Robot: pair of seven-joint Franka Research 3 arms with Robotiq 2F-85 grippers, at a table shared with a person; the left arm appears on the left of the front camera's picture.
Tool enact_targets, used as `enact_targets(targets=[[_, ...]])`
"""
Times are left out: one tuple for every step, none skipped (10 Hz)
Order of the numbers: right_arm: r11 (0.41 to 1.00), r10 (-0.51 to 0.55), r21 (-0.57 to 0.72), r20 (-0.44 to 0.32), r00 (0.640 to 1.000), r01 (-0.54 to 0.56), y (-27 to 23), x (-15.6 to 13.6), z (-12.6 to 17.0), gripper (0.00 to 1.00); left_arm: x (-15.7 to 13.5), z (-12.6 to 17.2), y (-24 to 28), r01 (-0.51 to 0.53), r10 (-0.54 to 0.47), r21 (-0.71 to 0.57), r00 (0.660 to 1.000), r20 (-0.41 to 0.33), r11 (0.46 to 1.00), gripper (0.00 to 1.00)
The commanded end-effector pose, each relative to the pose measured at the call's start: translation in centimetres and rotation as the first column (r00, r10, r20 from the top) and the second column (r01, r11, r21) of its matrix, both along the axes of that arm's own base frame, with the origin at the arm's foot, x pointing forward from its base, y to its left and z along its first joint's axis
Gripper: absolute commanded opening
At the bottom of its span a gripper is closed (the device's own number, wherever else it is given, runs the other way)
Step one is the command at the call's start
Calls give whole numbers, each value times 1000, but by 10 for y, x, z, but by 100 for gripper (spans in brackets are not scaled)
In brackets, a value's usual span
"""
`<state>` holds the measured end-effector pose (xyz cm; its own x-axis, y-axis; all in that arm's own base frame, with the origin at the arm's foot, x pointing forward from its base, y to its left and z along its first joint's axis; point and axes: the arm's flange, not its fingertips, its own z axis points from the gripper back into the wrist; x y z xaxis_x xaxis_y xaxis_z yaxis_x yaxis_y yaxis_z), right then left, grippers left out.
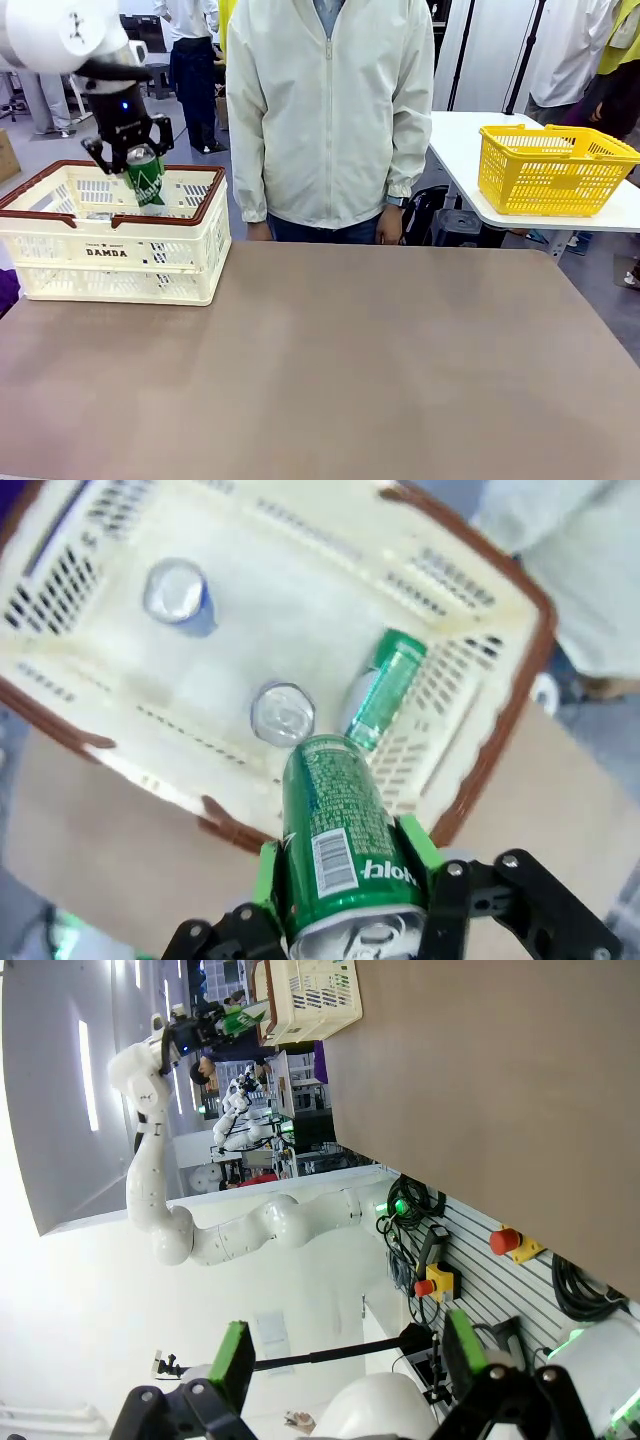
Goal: Place the drinks into the Shopping basket.
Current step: Pick up one drink and place it into the Shopping basket.
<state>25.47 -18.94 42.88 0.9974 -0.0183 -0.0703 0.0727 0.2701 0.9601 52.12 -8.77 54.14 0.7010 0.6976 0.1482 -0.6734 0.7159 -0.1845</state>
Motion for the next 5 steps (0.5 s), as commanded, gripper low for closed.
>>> enact_targets(targets=[[1000, 9, -3, -8, 1000, -9, -1, -1, 4, 100, -9, 22, -12, 120, -120, 55, 993, 13, 991, 0], [1000, 9, -3, -8, 1000, -9, -1, -1, 4, 100, -9, 22, -12, 120, -120, 55, 993, 13, 991, 0], [1000, 9, -3, -8, 1000, -9, -1, -1, 4, 100, -9, 22, -12, 120, -120, 55, 993, 13, 991, 0], [1000, 9, -3, -8, 1000, -9, -1, -1, 4, 100, -9, 22, -12, 120, -120, 55, 993, 13, 991, 0], [1000, 9, -3, -8, 1000, -9, -1, -1, 4, 100, -9, 22, -12, 120, -120, 55, 993, 13, 991, 0]])
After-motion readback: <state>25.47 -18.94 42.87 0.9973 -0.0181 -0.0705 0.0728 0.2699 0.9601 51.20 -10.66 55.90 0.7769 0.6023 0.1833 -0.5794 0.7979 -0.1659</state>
